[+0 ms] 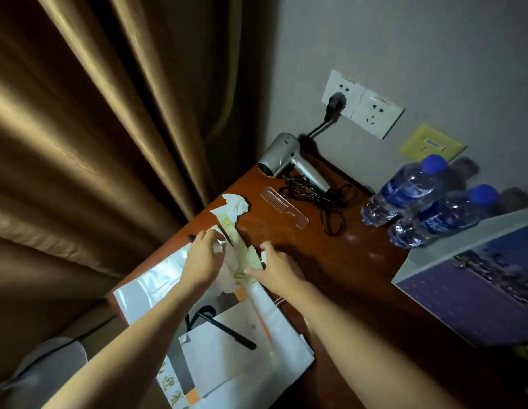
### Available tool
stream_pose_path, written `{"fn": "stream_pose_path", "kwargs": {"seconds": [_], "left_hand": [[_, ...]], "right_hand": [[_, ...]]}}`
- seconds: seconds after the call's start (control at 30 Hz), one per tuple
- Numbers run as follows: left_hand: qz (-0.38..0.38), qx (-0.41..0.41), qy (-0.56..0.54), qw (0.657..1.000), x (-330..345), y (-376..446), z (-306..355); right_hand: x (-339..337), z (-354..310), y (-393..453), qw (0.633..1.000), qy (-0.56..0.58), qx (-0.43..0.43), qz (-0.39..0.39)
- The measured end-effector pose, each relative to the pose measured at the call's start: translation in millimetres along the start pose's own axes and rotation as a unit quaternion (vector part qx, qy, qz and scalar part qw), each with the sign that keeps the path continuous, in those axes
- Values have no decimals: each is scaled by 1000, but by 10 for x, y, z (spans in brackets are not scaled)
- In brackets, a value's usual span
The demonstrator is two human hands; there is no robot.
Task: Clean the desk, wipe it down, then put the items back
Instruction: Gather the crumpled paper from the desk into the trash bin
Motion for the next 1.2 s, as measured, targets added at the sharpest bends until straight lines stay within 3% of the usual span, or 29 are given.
{"fn": "stream_pose_path", "kwargs": {"seconds": [0.23,0.37,0.5,0.67,0.8,1.0,1.2], "left_hand": [[-29,-20,-19,999,133,-303,-399],[-35,-27,-36,998,136,-241,-404],[9,8,-48,999,-66,-74,-224],[59,5,-48,997,-430,344,-21],[-1,12,-26,1000,-372,575,39],[-82,84,38,992,-101,737,61],[-145,44,85,985,39,860,42]], "right_hand": [[128,-146,198,997,-56,47,28],[134,-266,184,999,-38,3,33],[114,-254,117,997,-73,-22,20],[-43,-158,19,997,-51,6,49],[-197,-4,-38,996,3,30,88],[-327,207,-100,982,-40,95,158],[-299,318,-79,979,-74,140,129]]}}
Point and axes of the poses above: each hand's wrist, its own y-axis towards the middle knuckle, its own x-axis out of the palm, z = x × y, the point moved 4 cm from there along y, towards the middle knuckle, and after that the axes turned 14 degrees about -z, right-handed, at the moved point
